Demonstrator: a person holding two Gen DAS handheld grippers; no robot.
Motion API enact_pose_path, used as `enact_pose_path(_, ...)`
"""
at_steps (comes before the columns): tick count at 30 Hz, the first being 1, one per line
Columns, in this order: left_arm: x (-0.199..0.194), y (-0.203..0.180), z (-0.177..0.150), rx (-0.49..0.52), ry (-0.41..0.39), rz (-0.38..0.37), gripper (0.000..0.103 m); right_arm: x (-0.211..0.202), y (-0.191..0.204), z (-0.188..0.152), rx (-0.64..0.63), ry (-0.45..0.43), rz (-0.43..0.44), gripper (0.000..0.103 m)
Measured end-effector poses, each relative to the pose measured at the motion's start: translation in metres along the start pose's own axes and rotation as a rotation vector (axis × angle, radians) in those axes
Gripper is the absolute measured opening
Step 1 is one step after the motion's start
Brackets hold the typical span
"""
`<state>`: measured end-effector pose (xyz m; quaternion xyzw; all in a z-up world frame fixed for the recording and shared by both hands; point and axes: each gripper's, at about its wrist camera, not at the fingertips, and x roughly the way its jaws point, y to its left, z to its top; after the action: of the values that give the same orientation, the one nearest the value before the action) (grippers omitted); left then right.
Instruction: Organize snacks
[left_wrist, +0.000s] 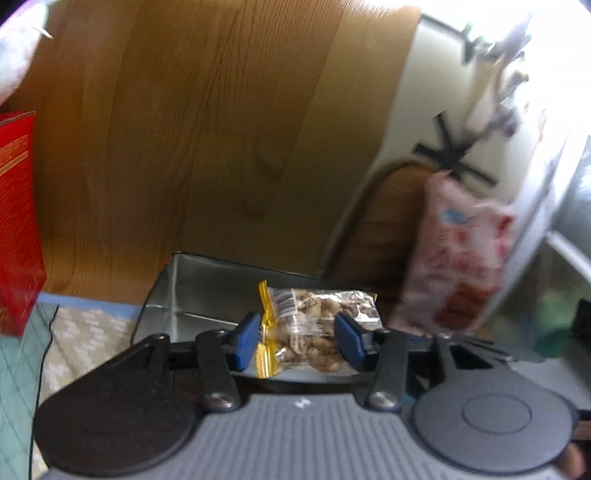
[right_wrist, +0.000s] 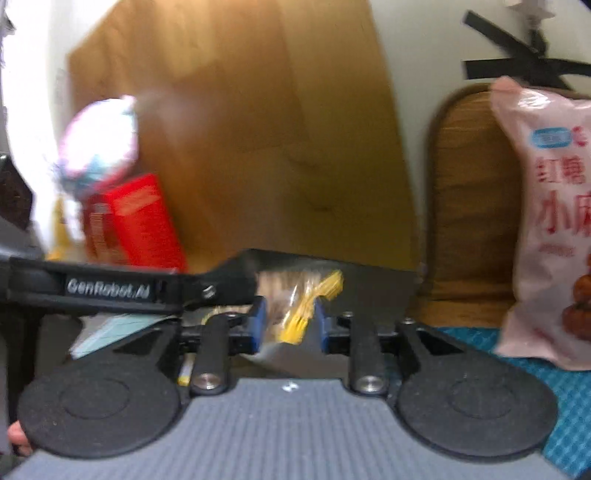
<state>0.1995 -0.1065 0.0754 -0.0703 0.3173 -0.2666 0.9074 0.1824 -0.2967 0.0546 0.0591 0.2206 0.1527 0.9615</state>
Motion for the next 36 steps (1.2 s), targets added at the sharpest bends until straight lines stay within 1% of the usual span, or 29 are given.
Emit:
enact_pose_path(1,0.008,-0.001,0.0,0.012,0.007,0.034,0.054,-0.006,-0.002,-0.001,0.006,-0.027,-0.019,0.057)
enact_pose_path(2,0.008,0.001,0.0,0.018,-0.016,0.066,0.055,-0.014,-0.008,-0.003,0.028,-0.065,-0.025,0.061)
enact_pose_path(3,0.001,0.003,0.0,0.023,-0.064,0.095,0.056,-0.024,-0.015,-0.004,0.065,-0.106,-0.039,0.07)
enact_pose_path(4,-0.008,0.007,0.001,0.026,-0.136,0.135,0.061,-0.031,-0.022,-0.005,0.096,-0.13,-0.058,0.076)
enact_pose_path(5,-0.017,0.013,0.001,0.023,-0.214,0.201,0.077,-0.035,-0.029,-0.007,0.133,-0.145,-0.085,0.077)
enact_pose_path(6,-0.021,0.021,0.002,0.013,-0.267,0.275,0.089,-0.037,-0.037,-0.008,0.168,-0.144,-0.099,0.077)
enact_pose_path(7,-0.022,0.027,0.003,-0.001,-0.286,0.334,0.091,-0.035,-0.042,-0.01,0.199,-0.129,-0.105,0.077)
enact_pose_path(8,-0.018,0.033,0.005,-0.015,-0.263,0.363,0.091,-0.032,-0.047,-0.013,0.234,-0.1,-0.108,0.077)
enact_pose_path(11,0.006,0.049,0.004,-0.066,-0.121,0.331,0.088,-0.018,-0.055,-0.024,0.319,-0.014,-0.11,0.077)
enact_pose_path(13,0.015,0.052,-0.003,-0.054,-0.066,0.339,0.085,-0.012,-0.057,-0.03,0.359,0.027,-0.086,0.077)
enact_pose_path(14,0.02,0.051,-0.007,-0.052,-0.037,0.329,0.081,-0.009,-0.057,-0.034,0.371,0.05,-0.069,0.077)
enact_pose_path(15,0.022,0.053,-0.009,-0.062,-0.018,0.302,0.075,-0.006,-0.057,-0.036,0.373,0.07,-0.056,0.076)
enact_pose_path(16,0.023,0.053,-0.011,-0.076,0.004,0.259,0.073,-0.003,-0.055,-0.038,0.371,0.097,-0.036,0.073)
enact_pose_path(17,0.026,0.052,-0.014,-0.081,0.034,0.213,0.067,0.001,-0.051,-0.04,0.37,0.118,-0.012,0.071)
enact_pose_path(18,0.029,0.049,-0.016,-0.074,0.056,0.197,0.065,0.002,-0.048,-0.04,0.363,0.122,-0.014,0.07)
enact_pose_path(19,0.032,0.043,-0.02,-0.05,0.062,0.214,0.065,0.0,-0.046,-0.041,0.35,0.124,-0.014,0.07)
enact_pose_path(21,0.029,0.035,-0.026,-0.001,0.048,0.237,0.066,0.0,-0.049,-0.04,0.333,0.131,0.0,0.069)
enact_pose_path(24,0.021,0.038,-0.031,-0.039,0.042,0.217,0.067,0.001,-0.06,-0.04,0.346,0.15,0.029,0.068)
enact_pose_path(26,0.015,0.042,-0.033,-0.052,0.04,0.205,0.068,-0.001,-0.066,-0.035,0.328,0.166,0.038,0.067)
enact_pose_path(29,0.001,0.04,-0.037,-0.072,0.038,0.184,0.068,-0.011,-0.063,-0.036,0.277,0.185,0.038,0.067)
enact_pose_path(32,-0.018,0.036,-0.044,-0.088,0.036,0.159,0.068,-0.014,-0.062,-0.037,0.271,0.19,0.044,0.068)
enact_pose_path(34,-0.022,0.039,-0.046,-0.105,0.04,0.137,0.071,-0.019,-0.062,-0.039,0.29,0.17,0.049,0.068)
enact_pose_path(36,-0.03,0.046,-0.047,-0.13,0.038,0.104,0.075,-0.029,-0.066,-0.032,0.307,0.107,0.029,0.068)
